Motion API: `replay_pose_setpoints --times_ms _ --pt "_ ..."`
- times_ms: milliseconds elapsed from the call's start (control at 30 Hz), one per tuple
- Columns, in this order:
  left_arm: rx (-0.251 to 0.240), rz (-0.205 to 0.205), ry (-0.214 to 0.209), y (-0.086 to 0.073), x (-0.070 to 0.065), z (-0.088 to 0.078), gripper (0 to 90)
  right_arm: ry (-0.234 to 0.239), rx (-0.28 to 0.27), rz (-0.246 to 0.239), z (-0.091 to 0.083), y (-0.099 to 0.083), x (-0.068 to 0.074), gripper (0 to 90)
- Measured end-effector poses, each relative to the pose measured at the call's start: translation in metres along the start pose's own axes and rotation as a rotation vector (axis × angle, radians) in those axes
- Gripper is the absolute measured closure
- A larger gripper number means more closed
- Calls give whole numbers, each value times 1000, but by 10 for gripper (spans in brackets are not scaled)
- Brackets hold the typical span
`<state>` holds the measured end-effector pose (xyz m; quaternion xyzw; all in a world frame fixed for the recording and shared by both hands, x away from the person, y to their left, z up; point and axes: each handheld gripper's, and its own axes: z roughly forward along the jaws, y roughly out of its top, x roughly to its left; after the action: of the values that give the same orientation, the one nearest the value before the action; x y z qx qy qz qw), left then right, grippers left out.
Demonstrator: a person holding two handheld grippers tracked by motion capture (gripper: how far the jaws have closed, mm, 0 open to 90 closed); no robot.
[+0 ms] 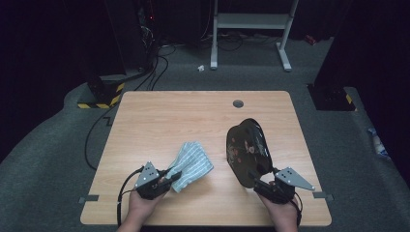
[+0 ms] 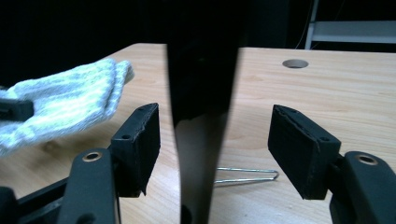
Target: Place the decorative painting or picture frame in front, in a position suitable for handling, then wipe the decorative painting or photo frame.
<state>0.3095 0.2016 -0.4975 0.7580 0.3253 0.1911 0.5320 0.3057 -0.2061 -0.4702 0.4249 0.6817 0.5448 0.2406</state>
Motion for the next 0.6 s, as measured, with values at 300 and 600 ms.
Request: replay_pose_setpoints --times_ms 300,600 --pt "-24 -12 -41 5 -4 0 714 -3 -11 12 -2 2 -6 359" --pt "-48 -8 -40 13 -11 -4 712 15 16 9 0 2 -4 361"
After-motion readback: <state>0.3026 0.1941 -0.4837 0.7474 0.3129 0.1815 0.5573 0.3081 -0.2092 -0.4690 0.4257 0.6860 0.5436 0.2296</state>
